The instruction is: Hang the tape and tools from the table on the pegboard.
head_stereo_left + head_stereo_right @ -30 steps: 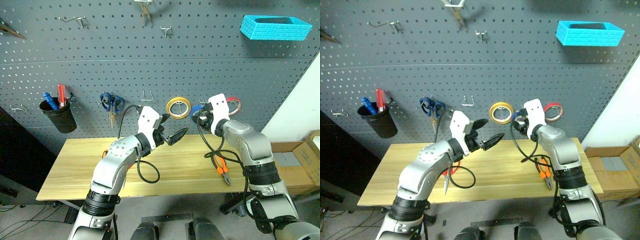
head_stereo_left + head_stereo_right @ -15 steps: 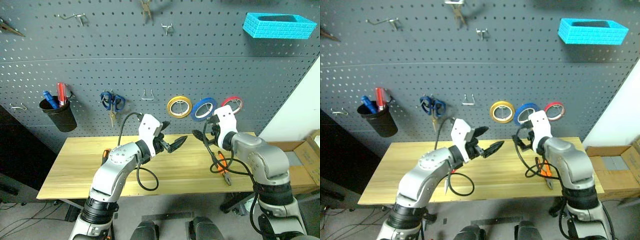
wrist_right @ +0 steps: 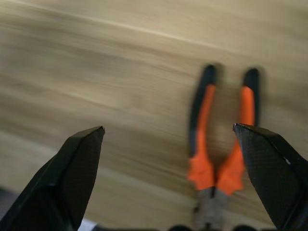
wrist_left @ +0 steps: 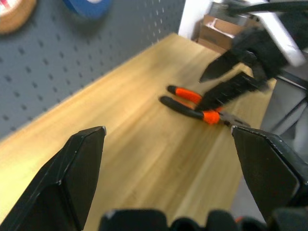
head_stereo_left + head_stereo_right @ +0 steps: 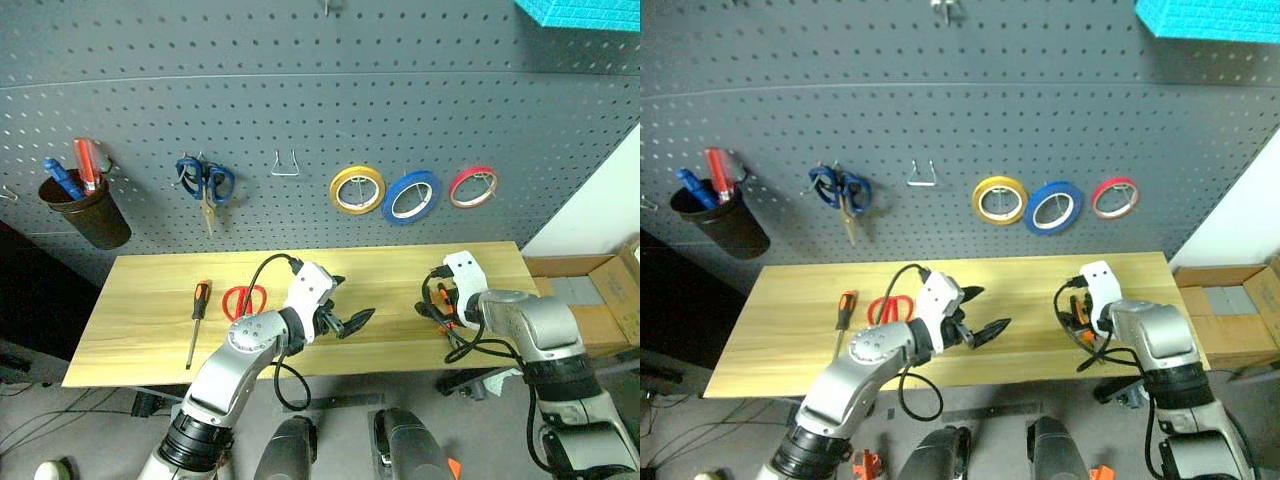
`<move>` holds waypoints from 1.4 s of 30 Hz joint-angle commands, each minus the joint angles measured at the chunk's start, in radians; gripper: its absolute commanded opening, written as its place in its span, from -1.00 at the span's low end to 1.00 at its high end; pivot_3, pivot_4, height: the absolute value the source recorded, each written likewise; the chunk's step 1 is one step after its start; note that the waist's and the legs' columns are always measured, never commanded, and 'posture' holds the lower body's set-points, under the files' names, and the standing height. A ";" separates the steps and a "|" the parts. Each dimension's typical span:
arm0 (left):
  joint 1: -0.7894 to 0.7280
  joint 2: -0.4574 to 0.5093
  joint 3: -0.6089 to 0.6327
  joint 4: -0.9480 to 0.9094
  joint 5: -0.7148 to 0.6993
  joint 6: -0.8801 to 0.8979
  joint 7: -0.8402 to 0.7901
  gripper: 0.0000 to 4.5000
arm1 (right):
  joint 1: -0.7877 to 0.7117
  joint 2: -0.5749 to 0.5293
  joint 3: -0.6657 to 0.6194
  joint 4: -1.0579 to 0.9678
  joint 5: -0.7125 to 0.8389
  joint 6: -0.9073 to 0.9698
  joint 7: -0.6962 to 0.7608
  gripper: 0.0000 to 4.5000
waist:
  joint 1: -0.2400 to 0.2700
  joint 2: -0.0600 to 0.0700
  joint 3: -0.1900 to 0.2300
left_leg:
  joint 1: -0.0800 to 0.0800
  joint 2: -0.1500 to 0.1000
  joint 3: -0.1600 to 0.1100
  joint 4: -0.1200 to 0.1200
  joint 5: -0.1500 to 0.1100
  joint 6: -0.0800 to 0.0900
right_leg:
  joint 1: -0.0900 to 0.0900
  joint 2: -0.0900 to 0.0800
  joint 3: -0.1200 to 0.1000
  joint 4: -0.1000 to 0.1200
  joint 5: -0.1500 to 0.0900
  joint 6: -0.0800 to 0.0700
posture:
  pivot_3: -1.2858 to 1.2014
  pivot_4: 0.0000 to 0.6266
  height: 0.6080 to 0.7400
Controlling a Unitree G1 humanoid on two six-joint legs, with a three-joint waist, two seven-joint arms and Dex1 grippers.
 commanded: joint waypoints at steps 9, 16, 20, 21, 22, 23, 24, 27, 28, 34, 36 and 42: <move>0.100 0.004 -0.015 -0.171 -0.010 0.055 0.040 1.00 | -0.097 0.003 0.026 0.254 -0.075 -0.118 0.019 0.99 | 0.004 -0.006 0.042 | -0.007 0.000 0.000 0.001 0.000 0.000 | -0.006 -0.001 -0.001 0.000 0.000 0.001 | 0.07 0.06 1.00; 0.125 0.001 -0.020 -0.210 -0.014 0.078 0.060 1.00 | -0.112 0.003 0.047 0.368 -0.117 -0.188 0.041 0.99 | 0.005 -0.006 0.052 | -0.007 0.000 0.000 0.001 0.000 0.000 | -0.007 -0.002 -0.001 0.000 -0.002 0.005 | 0.09 0.07 1.00; 0.120 -0.002 -0.017 -0.212 -0.018 0.084 0.066 1.00 | -0.118 0.006 0.043 0.399 -0.138 -0.210 0.049 0.99 | 0.006 -0.007 0.052 | -0.007 0.001 -0.001 0.001 0.000 0.000 | -0.006 -0.002 -0.001 0.000 -0.002 0.005 | 0.09 0.05 1.00; 0.117 -0.003 -0.017 -0.211 -0.018 0.084 0.067 1.00 | -0.118 0.007 0.043 0.401 -0.141 -0.218 0.050 0.91 | 0.006 -0.007 0.052 | -0.007 0.001 -0.001 0.001 0.000 0.000 | -0.006 -0.002 -0.001 0.000 -0.002 0.005 | 0.09 0.05 1.00; 0.115 -0.004 -0.016 -0.210 -0.019 0.083 0.067 1.00 | -0.117 0.009 0.042 0.402 -0.144 -0.225 0.050 0.81 | 0.006 -0.007 0.052 | -0.007 0.001 -0.001 0.001 0.000 0.000 | -0.006 -0.002 -0.001 0.000 -0.002 0.005 | 0.09 0.04 1.00; 0.114 -0.005 -0.016 -0.209 -0.019 0.083 0.068 1.00 | -0.116 0.011 0.041 0.403 -0.147 -0.230 0.050 0.72 | 0.007 -0.007 0.052 | -0.007 0.001 -0.001 0.001 0.000 0.000 | -0.006 -0.002 -0.001 0.000 -0.002 0.005 | 0.09 0.03 1.00; 0.112 -0.006 -0.016 -0.208 -0.019 0.083 0.068 1.00 | -0.115 0.011 0.044 0.400 -0.149 -0.240 0.058 0.57 | 0.007 -0.007 0.052 | -0.007 0.001 -0.001 0.001 0.000 0.000 | -0.006 -0.002 -0.001 0.000 -0.002 0.005 | 0.09 0.03 1.00; 0.107 -0.008 -0.016 -0.207 -0.019 0.083 0.068 1.00 | -0.116 0.010 0.053 0.382 -0.158 -0.248 0.080 0.24 | 0.006 -0.007 0.052 | -0.007 0.001 -0.001 0.001 0.000 0.000 | -0.006 -0.002 -0.001 -0.001 -0.002 0.005 | 0.09 -0.01 1.00; 0.105 -0.008 -0.016 -0.206 -0.019 0.082 0.068 1.00 | -0.115 0.008 0.054 0.371 -0.160 -0.245 0.084 0.24 | 0.006 -0.007 0.052 | -0.007 0.001 -0.001 0.000 0.000 0.000 | -0.006 -0.002 -0.001 -0.001 -0.002 0.005 | 0.09 -0.01 1.00; 0.093 -0.009 0.003 -0.202 -0.030 0.082 0.064 1.00 | -0.078 -0.018 0.113 0.260 -0.179 -0.307 0.153 0.24 | 0.007 -0.007 0.052 | -0.007 0.001 -0.001 0.000 0.000 -0.001 | -0.007 -0.002 -0.001 -0.001 -0.002 0.005 | 0.10 -0.12 1.00; 0.103 -0.010 0.044 -0.236 -0.063 0.106 0.072 1.00 | -0.036 -0.017 0.118 0.111 -0.139 -0.324 0.208 0.24 | 0.009 -0.007 0.052 | -0.008 0.001 -0.001 0.000 0.000 -0.001 | -0.007 -0.002 -0.001 -0.001 -0.002 0.005 | 0.10 -0.18 1.00; 0.242 -0.018 0.166 -0.441 -0.180 0.171 0.124 1.00 | 0.078 0.030 0.130 -0.261 -0.084 -0.389 0.236 0.24 | 0.009 -0.005 0.049 | -0.009 0.003 -0.001 0.000 -0.002 -0.005 | -0.010 -0.002 -0.001 -0.001 -0.002 0.005 | 0.12 -0.34 1.00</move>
